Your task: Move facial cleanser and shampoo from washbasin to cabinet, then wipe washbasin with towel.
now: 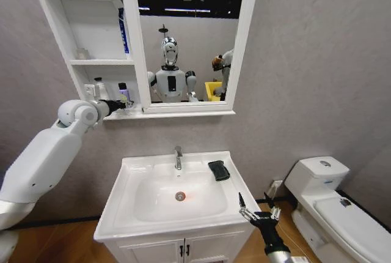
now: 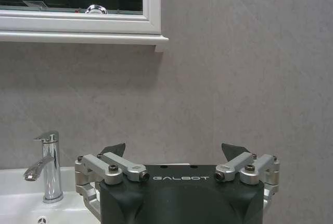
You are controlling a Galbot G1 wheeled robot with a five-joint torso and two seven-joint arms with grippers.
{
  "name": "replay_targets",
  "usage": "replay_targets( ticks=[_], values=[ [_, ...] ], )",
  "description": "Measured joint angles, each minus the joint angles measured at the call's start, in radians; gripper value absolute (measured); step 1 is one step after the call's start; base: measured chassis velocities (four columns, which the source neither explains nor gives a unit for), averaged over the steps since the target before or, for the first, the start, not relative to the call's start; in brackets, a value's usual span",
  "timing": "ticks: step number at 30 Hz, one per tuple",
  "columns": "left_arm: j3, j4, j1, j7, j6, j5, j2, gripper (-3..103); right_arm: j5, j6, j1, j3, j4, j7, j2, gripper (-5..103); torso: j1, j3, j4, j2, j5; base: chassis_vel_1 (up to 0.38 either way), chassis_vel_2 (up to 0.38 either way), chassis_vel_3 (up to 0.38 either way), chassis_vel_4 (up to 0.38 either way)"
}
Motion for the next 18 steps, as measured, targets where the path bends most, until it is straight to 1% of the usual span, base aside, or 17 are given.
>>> replay_targets(
  ticks=[1, 2, 3, 5, 6, 7, 8, 9, 10, 11, 12, 13, 14, 15, 16, 17, 18],
  values=[
    [-0.025, -0.03, 0.042, 0.019, -0.03, 0.024, 0.025, 79, 0.0, 0.0, 0.002, 0.0, -0.004, 0.0, 0.0, 100, 0.0, 0.0, 0.0003, 0.0, -0.0002, 0.0, 0.0, 0.0, 0.0],
    [-0.076, -0.095, 0.122, 0.036, -0.082, 0.062, 0.058, 84, 0.002, 0.0, 0.008, -0.001, -0.007, 0.0, -0.001, 100, 0.0, 0.0, 0.0011, 0.0, -0.0001, 0.0, 0.0, 0.0, 0.0],
    [-0.076, -0.095, 0.122, 0.036, -0.082, 0.062, 0.058, 84, 0.002, 0.0, 0.008, -0.001, -0.007, 0.0, -0.001, 100, 0.0, 0.0, 0.0011, 0.0, -0.0001, 0.0, 0.0, 0.0, 0.0],
    [-0.154, -0.188, 0.235, 0.036, -0.171, 0.122, 0.09, 94, 0.004, -0.001, 0.013, -0.001, -0.009, 0.0, -0.002, 100, 0.0, 0.0, 0.0013, 0.0, 0.0, 0.0, 0.0, 0.0, 0.0],
    [-0.206, -0.241, 0.312, 0.026, -0.226, 0.148, 0.094, 98, 0.005, -0.002, 0.012, 0.002, -0.009, 0.001, -0.001, 100, 0.0, 0.0, 0.0006, 0.0, 0.0005, 0.0, 0.0, 0.0, 0.0],
    [-0.206, -0.241, 0.312, 0.026, -0.226, 0.148, 0.094, 98, 0.005, -0.002, 0.012, 0.002, -0.009, 0.001, -0.001, 100, 0.0, 0.0, 0.0006, 0.0, 0.0005, 0.0, 0.0, 0.0, 0.0],
    [-0.258, -0.289, 0.391, 0.016, -0.262, 0.162, 0.093, 100, 0.005, -0.002, 0.01, 0.005, -0.008, 0.002, 0.0, 100, 0.0, 0.0, 0.0, 0.0, 0.0003, 0.0, 0.0, 0.0, 0.0],
    [-0.258, -0.289, 0.391, 0.016, -0.262, 0.162, 0.093, 100, 0.005, -0.002, 0.01, 0.005, -0.008, 0.002, 0.0, 100, 0.0, 0.0, 0.0, 0.0, 0.0003, 0.0, 0.0, 0.0, 0.0],
    [-0.395, -0.391, 0.584, -0.003, -0.296, 0.177, 0.07, 100, 0.007, -0.004, 0.011, 0.009, -0.005, 0.003, 0.0, 100, 0.0, 0.0, -0.0001, 0.0, -0.0001, 0.0, 0.0, 0.0, 0.0],
    [-0.395, -0.391, 0.584, -0.003, -0.296, 0.177, 0.07, 100, 0.007, -0.004, 0.011, 0.009, -0.005, 0.003, 0.0, 100, 0.0, 0.0, -0.0001, 0.0, -0.0001, 0.0, 0.0, 0.0, 0.0],
    [-0.508, -0.452, 0.73, 0.001, -0.306, 0.196, 0.034, 100, 0.009, -0.005, 0.013, 0.012, -0.005, 0.003, 0.0, 100, 0.0, 0.0, -0.0003, 0.0, 0.0005, 0.0, 0.0, 0.0, 0.0],
    [-0.508, -0.452, 0.73, 0.001, -0.306, 0.196, 0.034, 100, 0.009, -0.005, 0.013, 0.012, -0.005, 0.003, 0.0, 100, 0.0, 0.0, -0.0003, 0.0, 0.0005, 0.0, 0.0, 0.0, 0.0],
    [-0.623, -0.509, 0.893, 0.027, -0.321, 0.241, -0.027, 100, 0.011, -0.006, 0.016, 0.014, -0.005, 0.003, 0.0, 100, 0.0, 0.0, 0.0005, 0.0, 0.0002, 0.0, 0.0, 0.0, 0.0],
    [-0.718, -0.554, 1.057, 0.067, -0.344, 0.315, -0.115, 100, 0.013, -0.006, 0.016, 0.015, -0.007, 0.003, 0.002, 100, 0.0, 0.0, 0.0007, 0.0, 0.0002, 0.0, 0.0, 0.0, 0.0],
    [-0.775, -0.58, 1.184, 0.105, -0.368, 0.382, -0.191, 100, 0.014, -0.007, 0.016, 0.015, -0.009, 0.003, 0.002, 100, 0.0, 0.0, 0.0008, 0.0, -0.0011, 0.0, 0.0, 0.0, 0.0],
    [-0.775, -0.58, 1.184, 0.105, -0.368, 0.382, -0.191, 100, 0.014, -0.007, 0.016, 0.015, -0.009, 0.003, 0.002, 100, 0.0, 0.0, 0.0008, 0.0, -0.0011, 0.0, 0.0, 0.0, 0.0],
    [-0.824, -0.605, 1.297, 0.14, -0.392, 0.45, -0.264, 100, 0.014, -0.007, 0.016, 0.015, -0.013, 0.003, 0.003, 100, 0.0, 0.0, 0.0012, 0.0, -0.0014, 0.0, 0.0, 0.0, 0.0]
  ],
)
